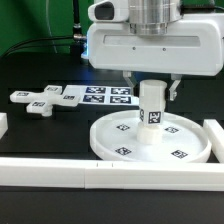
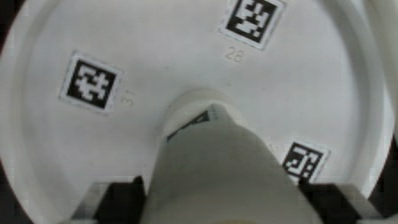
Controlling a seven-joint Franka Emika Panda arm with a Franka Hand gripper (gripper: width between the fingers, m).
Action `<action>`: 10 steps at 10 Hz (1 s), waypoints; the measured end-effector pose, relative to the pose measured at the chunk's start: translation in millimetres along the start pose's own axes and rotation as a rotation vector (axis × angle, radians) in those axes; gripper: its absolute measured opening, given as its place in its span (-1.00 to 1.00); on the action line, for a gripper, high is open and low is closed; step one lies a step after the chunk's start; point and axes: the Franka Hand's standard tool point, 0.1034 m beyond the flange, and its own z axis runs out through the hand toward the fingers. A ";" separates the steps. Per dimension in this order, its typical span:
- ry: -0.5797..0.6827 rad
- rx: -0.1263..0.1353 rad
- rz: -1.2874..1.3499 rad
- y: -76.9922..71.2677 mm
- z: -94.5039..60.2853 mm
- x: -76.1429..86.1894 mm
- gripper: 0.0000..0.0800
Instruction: Assemble round table
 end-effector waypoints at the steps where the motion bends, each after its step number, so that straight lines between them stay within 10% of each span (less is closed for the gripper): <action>1: 0.003 0.001 0.062 -0.3 -0.2 0.4 0.02; 5: -0.004 0.014 0.294 -1.8 0.3 -0.3 0.02; 10: -0.056 0.110 0.834 -0.3 1.0 2.5 0.02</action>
Offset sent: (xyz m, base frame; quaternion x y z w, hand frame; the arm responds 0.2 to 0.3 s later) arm 0.0000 0.0000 0.0000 0.0000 0.0000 0.2571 0.9664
